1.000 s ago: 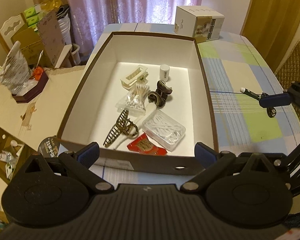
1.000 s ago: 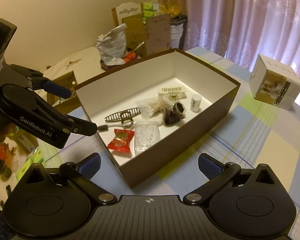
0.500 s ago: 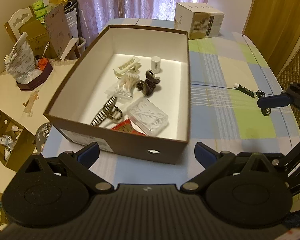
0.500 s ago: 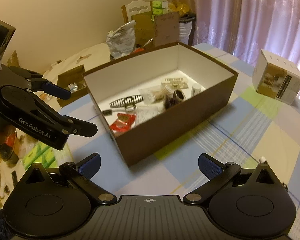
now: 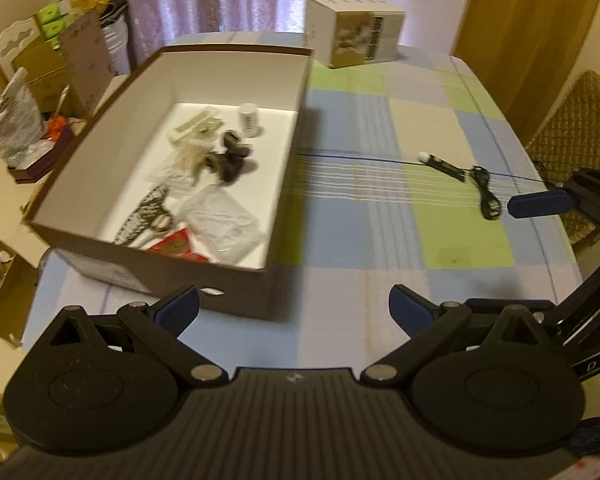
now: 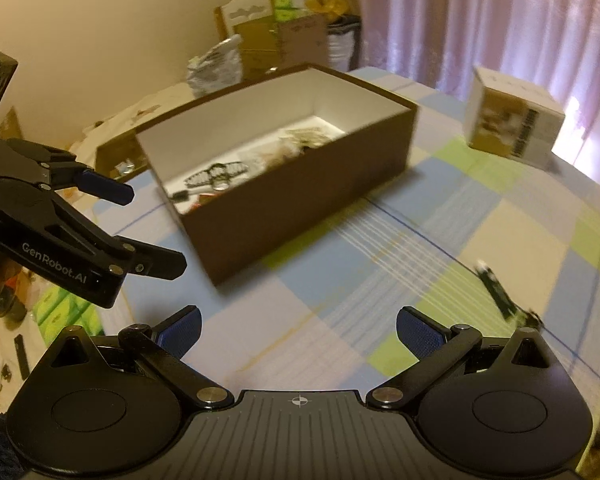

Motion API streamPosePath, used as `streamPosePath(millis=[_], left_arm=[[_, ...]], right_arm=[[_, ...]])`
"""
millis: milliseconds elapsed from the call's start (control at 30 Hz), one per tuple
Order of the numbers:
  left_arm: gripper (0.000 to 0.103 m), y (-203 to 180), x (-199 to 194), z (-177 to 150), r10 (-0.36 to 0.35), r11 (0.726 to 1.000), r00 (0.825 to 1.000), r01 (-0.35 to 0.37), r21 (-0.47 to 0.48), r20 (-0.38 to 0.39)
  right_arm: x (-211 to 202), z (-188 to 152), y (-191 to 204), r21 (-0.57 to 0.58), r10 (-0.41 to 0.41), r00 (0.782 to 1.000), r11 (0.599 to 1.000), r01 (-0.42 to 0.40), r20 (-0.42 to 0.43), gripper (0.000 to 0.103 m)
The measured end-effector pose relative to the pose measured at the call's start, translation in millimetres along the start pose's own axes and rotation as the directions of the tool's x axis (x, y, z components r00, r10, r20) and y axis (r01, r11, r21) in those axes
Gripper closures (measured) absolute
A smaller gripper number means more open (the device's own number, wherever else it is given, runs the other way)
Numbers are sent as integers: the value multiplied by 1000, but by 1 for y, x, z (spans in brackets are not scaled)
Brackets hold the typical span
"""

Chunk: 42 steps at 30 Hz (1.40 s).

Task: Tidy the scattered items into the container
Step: 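Withdraw both tools from the box toward the green tube and black cable, then grasp the black cable with the right tool while the left tool grasps the green tube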

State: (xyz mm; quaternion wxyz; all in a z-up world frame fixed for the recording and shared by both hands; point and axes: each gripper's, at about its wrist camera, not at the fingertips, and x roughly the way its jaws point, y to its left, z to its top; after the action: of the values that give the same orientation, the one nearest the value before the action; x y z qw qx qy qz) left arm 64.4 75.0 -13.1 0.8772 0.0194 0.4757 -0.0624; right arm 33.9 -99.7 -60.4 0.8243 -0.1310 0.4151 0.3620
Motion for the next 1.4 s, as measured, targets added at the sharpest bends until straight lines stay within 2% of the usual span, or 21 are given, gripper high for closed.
streamPosePath(millis=[400, 700, 1033, 1067, 1100, 1133, 1200, 1233, 1400], left_arm=[[3, -62, 31, 25, -98, 989, 995, 99, 112, -16], [3, -96, 66, 45, -128, 974, 991, 130, 185, -26], [4, -121, 118, 69, -142, 961, 988, 151, 230, -56], [4, -123, 124, 71, -139, 961, 989, 149, 232, -60], [4, -124, 130, 73, -139, 961, 988, 150, 232, -62], [4, -126, 135, 75, -140, 961, 988, 151, 232, -65], [4, -127, 144, 78, -140, 960, 988, 153, 234, -71], [4, -128, 149, 80, -140, 959, 988, 154, 237, -71], [4, -133, 169, 87, -133, 956, 988, 150, 252, -81]], right_arm=[[-27, -30, -57, 175, -127, 992, 976, 128, -17, 2], [-32, -48, -104, 347, -244, 969, 906, 240, -33, 2], [-11, -64, -144, 445, -342, 938, 833, 328, -51, 3], [-7, -64, -147, 441, -354, 933, 830, 341, -55, 6], [-2, -63, -149, 430, -362, 930, 833, 349, -55, 17], [2, -63, -151, 422, -363, 930, 836, 352, -56, 24], [10, -63, -157, 429, -355, 933, 834, 346, -63, 28], [14, -62, -159, 433, -351, 934, 835, 341, -58, 36], [34, -58, -169, 427, -338, 939, 841, 332, -64, 53]])
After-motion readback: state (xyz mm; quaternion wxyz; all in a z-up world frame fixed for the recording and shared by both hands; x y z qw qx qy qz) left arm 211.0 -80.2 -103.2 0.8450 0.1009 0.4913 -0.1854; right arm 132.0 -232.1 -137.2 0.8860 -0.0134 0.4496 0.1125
